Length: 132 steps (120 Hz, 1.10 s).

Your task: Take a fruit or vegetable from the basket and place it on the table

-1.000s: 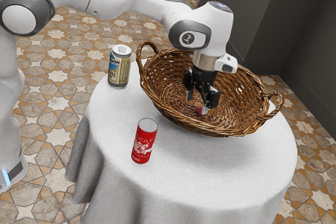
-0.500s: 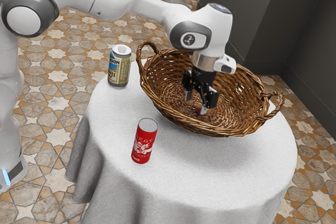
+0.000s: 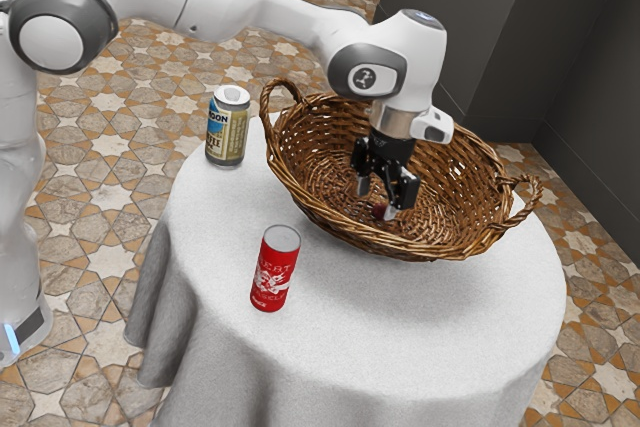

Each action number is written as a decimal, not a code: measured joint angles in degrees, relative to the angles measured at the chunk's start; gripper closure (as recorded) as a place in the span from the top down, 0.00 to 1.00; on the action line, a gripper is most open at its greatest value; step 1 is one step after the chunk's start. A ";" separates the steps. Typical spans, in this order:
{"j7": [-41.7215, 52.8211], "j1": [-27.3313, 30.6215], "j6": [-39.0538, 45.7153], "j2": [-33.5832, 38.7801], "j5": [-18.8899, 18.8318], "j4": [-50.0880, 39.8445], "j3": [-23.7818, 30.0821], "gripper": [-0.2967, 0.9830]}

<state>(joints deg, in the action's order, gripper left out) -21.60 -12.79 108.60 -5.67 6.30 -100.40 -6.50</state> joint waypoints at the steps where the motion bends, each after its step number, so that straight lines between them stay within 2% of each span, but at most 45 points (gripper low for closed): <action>1: 0.02 0.01 0.00 -0.02 0.03 0.00 0.00 0.65; 24: 0.48 0.04 0.05 -0.56 0.53 0.00 0.00 0.63; 79: 0.99 0.60 0.08 -1.23 2.21 0.00 -0.25 0.42; 132: 1.36 1.18 0.08 -1.40 2.75 0.01 -0.39 0.40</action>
<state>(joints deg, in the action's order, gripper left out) -20.24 -11.61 108.68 -7.07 9.05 -100.39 -6.89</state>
